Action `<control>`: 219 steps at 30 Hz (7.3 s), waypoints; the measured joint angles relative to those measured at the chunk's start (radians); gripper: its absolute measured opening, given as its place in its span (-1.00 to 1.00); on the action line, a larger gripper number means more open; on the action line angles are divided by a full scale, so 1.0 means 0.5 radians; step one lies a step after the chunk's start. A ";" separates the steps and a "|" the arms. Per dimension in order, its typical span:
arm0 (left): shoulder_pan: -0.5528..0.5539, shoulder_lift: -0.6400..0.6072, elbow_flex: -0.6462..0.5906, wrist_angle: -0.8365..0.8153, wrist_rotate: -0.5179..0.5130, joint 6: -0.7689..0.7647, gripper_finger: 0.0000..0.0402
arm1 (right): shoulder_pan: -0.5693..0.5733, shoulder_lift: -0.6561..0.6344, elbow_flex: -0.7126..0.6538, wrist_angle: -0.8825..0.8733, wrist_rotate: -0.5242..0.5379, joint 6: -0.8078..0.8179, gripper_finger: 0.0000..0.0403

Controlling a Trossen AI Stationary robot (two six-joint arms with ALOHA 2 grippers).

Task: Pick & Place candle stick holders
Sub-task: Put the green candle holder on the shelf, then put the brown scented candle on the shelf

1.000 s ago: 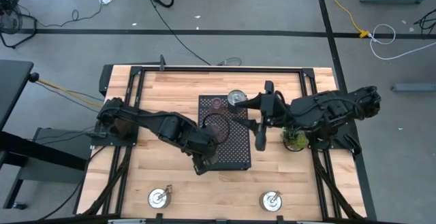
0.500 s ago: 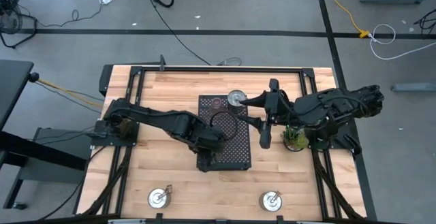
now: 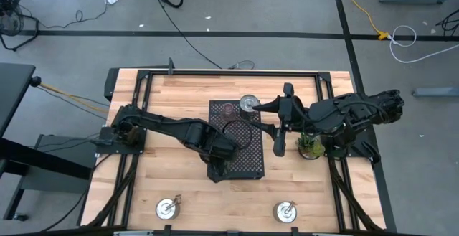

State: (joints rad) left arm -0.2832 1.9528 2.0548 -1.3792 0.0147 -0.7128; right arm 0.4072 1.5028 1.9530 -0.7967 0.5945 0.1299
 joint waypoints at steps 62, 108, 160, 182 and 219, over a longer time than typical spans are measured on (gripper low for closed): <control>0.015 -0.166 0.265 -0.219 0.018 -0.020 0.04 | 0.000 0.000 0.002 -0.120 0.001 0.037 -0.02; -1.388 -0.265 -0.761 0.361 -0.046 -2.050 0.10 | 0.001 0.001 0.002 -0.129 -0.092 0.511 -0.02; -1.143 -0.135 -0.855 0.518 0.235 -1.887 0.71 | 0.001 0.002 0.002 -0.204 -0.278 0.298 -0.02; -1.144 -0.139 -0.855 0.590 0.240 -1.878 0.82 | 0.001 0.002 0.002 -0.204 -0.279 0.298 -0.02; -1.206 -0.097 -0.854 0.278 0.125 -1.906 0.99 | 0.000 0.002 0.002 -0.207 -0.279 0.285 -0.02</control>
State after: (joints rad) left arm -0.8861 1.9043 1.6279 -1.2402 0.0774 -1.6658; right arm 0.4072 1.5040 1.9541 -0.9001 0.4549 0.2722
